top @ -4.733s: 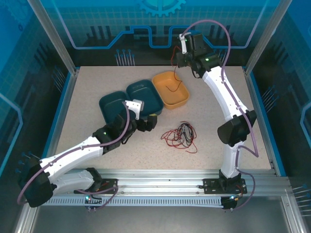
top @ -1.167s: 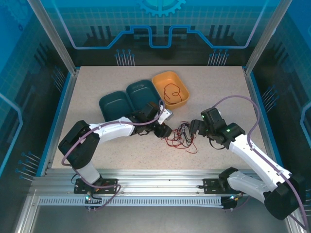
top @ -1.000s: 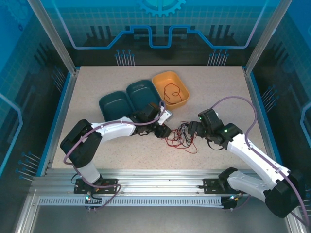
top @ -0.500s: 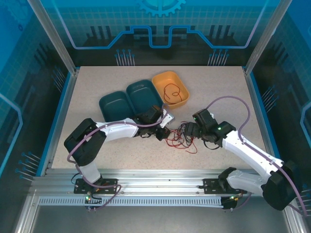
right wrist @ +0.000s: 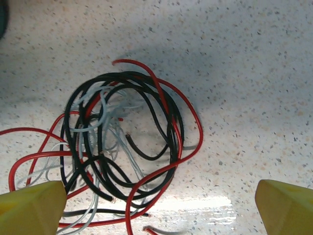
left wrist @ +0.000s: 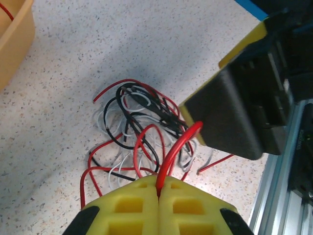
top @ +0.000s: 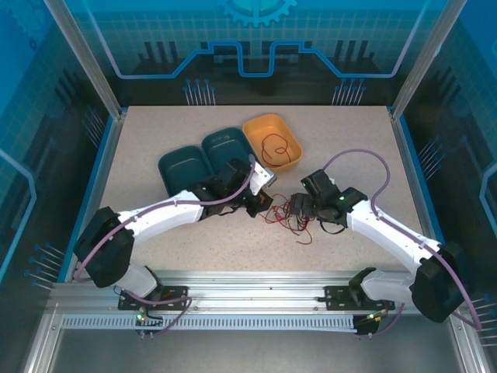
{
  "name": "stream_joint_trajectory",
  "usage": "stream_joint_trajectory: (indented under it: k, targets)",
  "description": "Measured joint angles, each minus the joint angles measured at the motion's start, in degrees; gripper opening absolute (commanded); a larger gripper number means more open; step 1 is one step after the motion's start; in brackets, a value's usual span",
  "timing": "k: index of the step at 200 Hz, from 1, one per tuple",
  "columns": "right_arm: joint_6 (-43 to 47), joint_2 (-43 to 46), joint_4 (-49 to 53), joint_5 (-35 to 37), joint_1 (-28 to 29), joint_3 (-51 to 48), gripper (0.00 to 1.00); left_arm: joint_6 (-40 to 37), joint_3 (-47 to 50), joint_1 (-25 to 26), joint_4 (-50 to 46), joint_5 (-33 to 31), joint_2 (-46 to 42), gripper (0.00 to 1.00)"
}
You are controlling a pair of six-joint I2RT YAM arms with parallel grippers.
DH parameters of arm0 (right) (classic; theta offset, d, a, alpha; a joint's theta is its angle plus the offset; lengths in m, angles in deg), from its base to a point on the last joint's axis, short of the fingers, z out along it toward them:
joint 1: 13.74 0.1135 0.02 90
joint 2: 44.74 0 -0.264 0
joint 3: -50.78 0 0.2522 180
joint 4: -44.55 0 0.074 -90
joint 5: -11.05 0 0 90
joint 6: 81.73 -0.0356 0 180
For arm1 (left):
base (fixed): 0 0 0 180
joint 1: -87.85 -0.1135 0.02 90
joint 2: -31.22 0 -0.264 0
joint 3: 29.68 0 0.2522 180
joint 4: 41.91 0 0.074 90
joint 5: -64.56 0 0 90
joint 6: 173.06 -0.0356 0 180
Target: Untangle the cables
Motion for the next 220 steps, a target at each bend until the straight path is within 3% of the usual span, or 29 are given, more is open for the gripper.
stream_joint_trajectory:
  k: [131,220]
  targets:
    - [1.07,-8.37,-3.04,-1.44,-0.07,3.17,1.0,-0.02,-1.22,0.0,1.6,1.05,-11.56,0.0]
    - [0.83,-9.99,-4.61,-2.49,-0.83,-1.27,1.0,-1.36,-1.92,0.0,7.58,-0.59,-13.49,0.0]
